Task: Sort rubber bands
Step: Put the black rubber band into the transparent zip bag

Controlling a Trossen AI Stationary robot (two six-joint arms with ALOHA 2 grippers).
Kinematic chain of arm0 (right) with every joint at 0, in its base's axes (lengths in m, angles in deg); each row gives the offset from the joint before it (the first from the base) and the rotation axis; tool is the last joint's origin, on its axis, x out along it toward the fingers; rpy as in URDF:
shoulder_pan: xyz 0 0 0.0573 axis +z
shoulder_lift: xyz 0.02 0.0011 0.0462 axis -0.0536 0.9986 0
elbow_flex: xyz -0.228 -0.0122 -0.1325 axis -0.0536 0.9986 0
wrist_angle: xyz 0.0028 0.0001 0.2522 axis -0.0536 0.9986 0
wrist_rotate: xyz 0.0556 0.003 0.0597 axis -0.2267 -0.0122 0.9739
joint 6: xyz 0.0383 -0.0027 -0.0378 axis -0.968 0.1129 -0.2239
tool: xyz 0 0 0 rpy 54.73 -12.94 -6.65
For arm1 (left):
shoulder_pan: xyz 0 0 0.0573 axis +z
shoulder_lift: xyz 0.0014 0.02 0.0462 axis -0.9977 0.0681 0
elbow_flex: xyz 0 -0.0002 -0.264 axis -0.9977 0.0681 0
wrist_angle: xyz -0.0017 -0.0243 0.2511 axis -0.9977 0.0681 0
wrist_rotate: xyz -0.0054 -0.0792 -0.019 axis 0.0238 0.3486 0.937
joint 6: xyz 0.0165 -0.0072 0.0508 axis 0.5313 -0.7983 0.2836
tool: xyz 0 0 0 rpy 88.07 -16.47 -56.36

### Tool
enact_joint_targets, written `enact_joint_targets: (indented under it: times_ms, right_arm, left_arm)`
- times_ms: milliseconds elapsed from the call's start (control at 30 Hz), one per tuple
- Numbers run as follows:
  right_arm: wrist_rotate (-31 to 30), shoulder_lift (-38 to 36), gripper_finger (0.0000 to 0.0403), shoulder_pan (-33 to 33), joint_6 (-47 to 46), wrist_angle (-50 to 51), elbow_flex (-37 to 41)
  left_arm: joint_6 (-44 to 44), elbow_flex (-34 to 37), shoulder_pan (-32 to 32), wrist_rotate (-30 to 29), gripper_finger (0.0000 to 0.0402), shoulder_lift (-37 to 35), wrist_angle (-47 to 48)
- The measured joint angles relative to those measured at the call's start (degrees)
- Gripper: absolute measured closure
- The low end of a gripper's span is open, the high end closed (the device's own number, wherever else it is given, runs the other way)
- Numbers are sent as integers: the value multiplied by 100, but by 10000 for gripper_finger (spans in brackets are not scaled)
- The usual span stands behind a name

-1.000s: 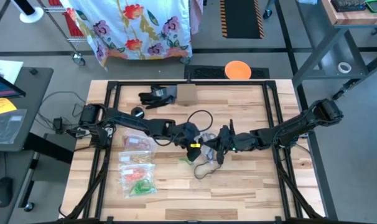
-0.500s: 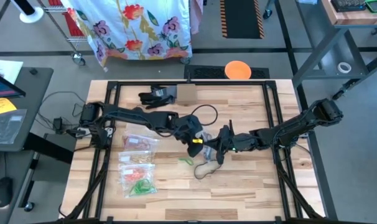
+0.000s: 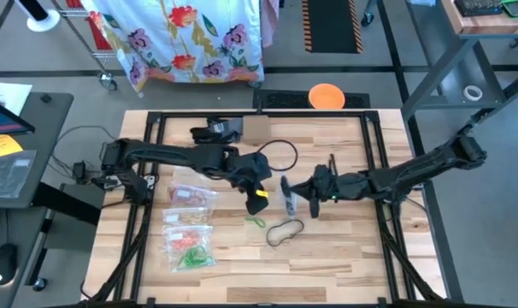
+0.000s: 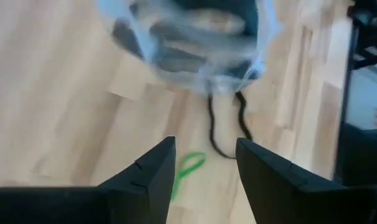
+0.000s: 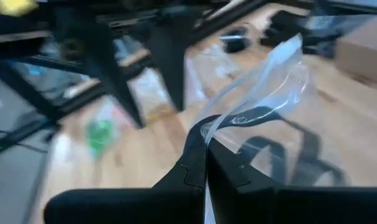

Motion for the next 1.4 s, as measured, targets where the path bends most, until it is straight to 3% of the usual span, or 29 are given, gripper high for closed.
enact_joint_targets:
  times_ms: [100, 233, 300, 400, 500, 567, 600, 700, 800, 867, 900, 933, 1000, 1033, 1200, 1300, 1400]
  right_arm:
    - [-287, -466, 403, -36, -199, 624, -11]
    - [815, -867, 403, -312, -415, 1104, 4]
    - [886, -1031, 403, -309, -628, 1155, -3]
    - [1546, -1079, 403, -441, -653, 1220, -4]
    - [1169, -1073, 403, -467, -976, 1563, -7]
    - [1962, -964, 403, -560, -694, 1287, -17]
    - [1988, -921, 403, -561, -788, 1201, -34]
    - [987, -955, 403, -531, -1138, 1985, -185]
    - [2245, -885, 403, -642, -610, 1598, -236]
    - [1588, -945, 403, -490, -952, 1700, -286]
    - [1060, -1007, 403, -470, -1050, 2126, -366]
    - [919, -1023, 403, -546, -1077, 2457, -450]
    - [1755, -990, 403, -634, -675, 2303, -472]
    - [1869, -973, 403, -517, -643, 2127, -466]
    - [740, -1134, 403, -406, -802, 2883, -834]
    - [707, -1139, 403, -132, -698, 2889, -824]
    - [610, -1265, 403, 127, -455, 2766, -808]
  left_arm:
    - [310, 71, -210, -721, 238, -259, 107]
    - [653, 298, -572, -1483, 238, -475, 135]
    - [688, 365, -725, -1683, 238, -501, 121]
    - [725, 399, -843, -1737, 238, -490, 116]
    - [784, 399, -935, -1782, 238, -443, 90]
    - [806, 404, -969, -1798, 238, -431, 106]
    - [829, 404, -986, -1801, 238, -433, 102]
    - [911, 404, -1033, -1809, 238, -442, 114]
    - [893, 404, -1094, -1872, 238, -439, 251]
    - [884, 404, -1150, -2013, 238, -440, 348]
    - [876, 404, -1170, -2072, 238, -440, 400]
    - [844, 404, -1198, -2160, 238, -440, 427]
    - [712, 404, -1271, -2270, 238, -440, 494]
    - [669, 404, -1302, -2301, 238, -440, 515]
    - [657, 473, -1510, -2340, 238, -429, 381]
    - [946, 940, -1683, -2280, 238, -411, -291]
    - [946, 1586, -1835, -2083, 238, -392, -1567]
